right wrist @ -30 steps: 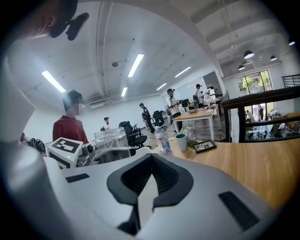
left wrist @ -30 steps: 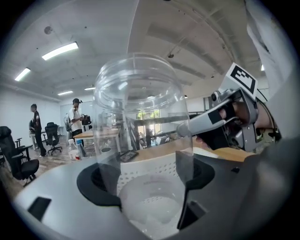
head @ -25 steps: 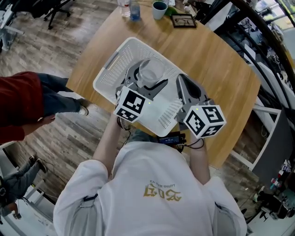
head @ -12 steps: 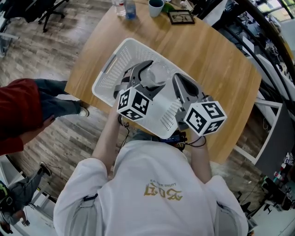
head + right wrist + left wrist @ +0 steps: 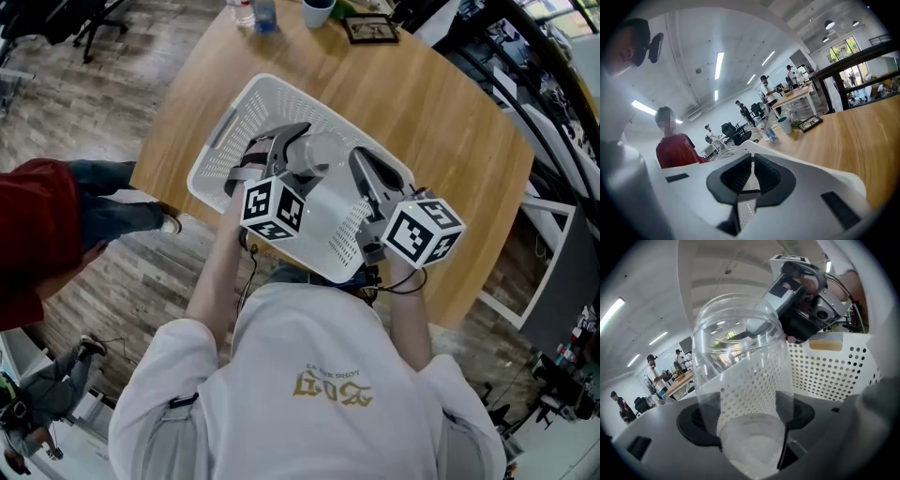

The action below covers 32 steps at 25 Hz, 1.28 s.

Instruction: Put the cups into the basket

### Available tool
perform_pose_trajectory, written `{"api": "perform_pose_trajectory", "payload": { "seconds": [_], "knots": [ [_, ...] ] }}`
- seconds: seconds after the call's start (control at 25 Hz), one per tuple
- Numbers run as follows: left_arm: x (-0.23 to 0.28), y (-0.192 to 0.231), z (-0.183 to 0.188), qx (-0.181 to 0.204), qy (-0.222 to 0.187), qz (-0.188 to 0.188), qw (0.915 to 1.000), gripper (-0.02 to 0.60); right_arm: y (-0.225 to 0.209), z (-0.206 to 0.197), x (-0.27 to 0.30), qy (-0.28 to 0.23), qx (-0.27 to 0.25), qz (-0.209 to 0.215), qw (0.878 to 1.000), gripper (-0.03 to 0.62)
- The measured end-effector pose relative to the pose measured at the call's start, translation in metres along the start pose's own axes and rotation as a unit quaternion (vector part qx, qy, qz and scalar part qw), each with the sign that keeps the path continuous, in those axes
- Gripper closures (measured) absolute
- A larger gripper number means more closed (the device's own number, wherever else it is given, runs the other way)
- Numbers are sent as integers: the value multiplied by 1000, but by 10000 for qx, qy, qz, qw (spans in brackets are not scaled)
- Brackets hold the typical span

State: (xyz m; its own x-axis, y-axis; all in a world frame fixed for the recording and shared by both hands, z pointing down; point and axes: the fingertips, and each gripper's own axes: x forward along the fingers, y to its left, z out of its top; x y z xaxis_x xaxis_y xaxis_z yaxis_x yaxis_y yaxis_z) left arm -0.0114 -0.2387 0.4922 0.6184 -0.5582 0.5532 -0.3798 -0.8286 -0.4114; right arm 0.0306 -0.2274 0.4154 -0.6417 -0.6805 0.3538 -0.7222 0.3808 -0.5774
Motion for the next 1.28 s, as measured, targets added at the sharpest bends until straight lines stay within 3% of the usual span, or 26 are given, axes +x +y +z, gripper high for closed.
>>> {"api": "perform_pose_trajectory", "payload": {
  "seconds": [0.32, 0.44, 0.76, 1.04, 1.28],
  "knots": [
    [3, -2, -6, 113, 170, -63, 9998, 225, -1, -3, 5, 64, 322, 169, 9993, 577],
    [3, -3, -7, 187, 198, -50, 9996, 225, 0, -8, 8, 163, 438, 242, 9986, 537],
    [3, -2, -6, 512, 241, 99, 9984, 225, -3, -15, 13, 414, 488, 140, 9979, 534],
    [3, -4, -2, 655, 107, 81, 9978, 222, 0, -18, 18, 577, 640, 334, 9957, 534],
    [4, -6, 3, 764, -32, 119, 9970, 216, -4, -20, 19, 647, 687, 200, 9953, 549]
  ]
}}
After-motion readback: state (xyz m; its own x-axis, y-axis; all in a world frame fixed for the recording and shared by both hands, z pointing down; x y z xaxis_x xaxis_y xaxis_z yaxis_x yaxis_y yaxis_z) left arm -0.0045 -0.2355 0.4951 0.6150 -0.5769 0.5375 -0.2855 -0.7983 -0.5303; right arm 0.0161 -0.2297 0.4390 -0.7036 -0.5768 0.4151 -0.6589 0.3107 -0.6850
